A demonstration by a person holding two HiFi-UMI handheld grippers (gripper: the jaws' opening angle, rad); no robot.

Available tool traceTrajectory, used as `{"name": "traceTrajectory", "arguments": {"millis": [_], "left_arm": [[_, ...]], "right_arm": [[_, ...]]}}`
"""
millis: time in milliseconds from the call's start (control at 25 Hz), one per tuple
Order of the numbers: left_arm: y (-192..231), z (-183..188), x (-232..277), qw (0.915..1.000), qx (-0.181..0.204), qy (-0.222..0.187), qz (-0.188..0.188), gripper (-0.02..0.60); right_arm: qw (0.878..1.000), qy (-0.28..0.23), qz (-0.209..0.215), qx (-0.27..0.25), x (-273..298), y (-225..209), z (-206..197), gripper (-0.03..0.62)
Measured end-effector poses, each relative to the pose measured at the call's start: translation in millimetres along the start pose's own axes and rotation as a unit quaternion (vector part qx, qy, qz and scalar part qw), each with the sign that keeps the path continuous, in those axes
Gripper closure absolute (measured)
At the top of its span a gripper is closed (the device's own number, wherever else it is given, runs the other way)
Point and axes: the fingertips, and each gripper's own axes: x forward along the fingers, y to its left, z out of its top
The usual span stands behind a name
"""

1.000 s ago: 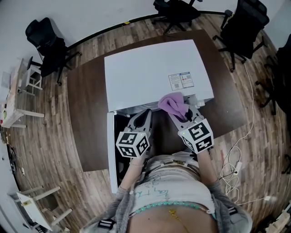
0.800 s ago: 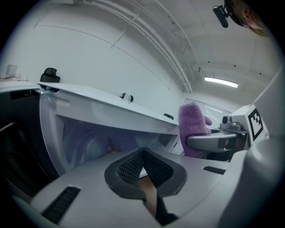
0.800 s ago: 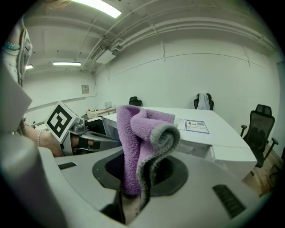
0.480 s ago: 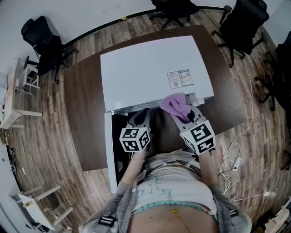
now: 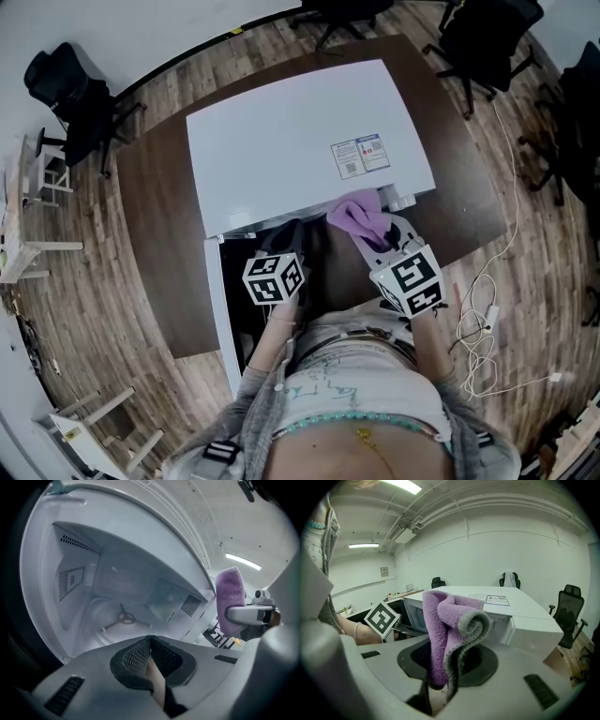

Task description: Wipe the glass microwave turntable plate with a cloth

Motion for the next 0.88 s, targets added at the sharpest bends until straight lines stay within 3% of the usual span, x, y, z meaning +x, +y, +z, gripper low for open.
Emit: {"name": "traceTrajectory", "arguments": {"millis": [160,400,520,640,880], "left_arm": [[8.6,-8.6,7.4,0.9995,-0.032,0.005,0.005,0.569],[23.3,-17.5,13.5,0.9890,-0.147,-0.012,0.008,0.565],[26.5,-24.3,16.6,0.9823,-0.187,-0.014,0.012,0.504],[27.6,-35.2,22.4,0.9599,-0.280,-0.022,-0.001,0.448],[37.4,-49.2,34.3,0.9020,-0.430,-0.035,0.004,0.391]], "right_arm": [[1.000,0.004,-0.005,0.007,-1.3,-3.5,-4.5,0.480],[1.000,0.011,-0.010,0.015,-2.3,-6.5,-11.4,0.480],[1.000,0.013,-0.012,0.018,-2.4,-7.6,-13.5,0.480],[1.000,0.015,-0.014,0.021,-2.1,-8.4,-14.9,0.480],[0.999,0.020,-0.012,0.024,-0.7,-7.7,-18.4,0.480]]}}
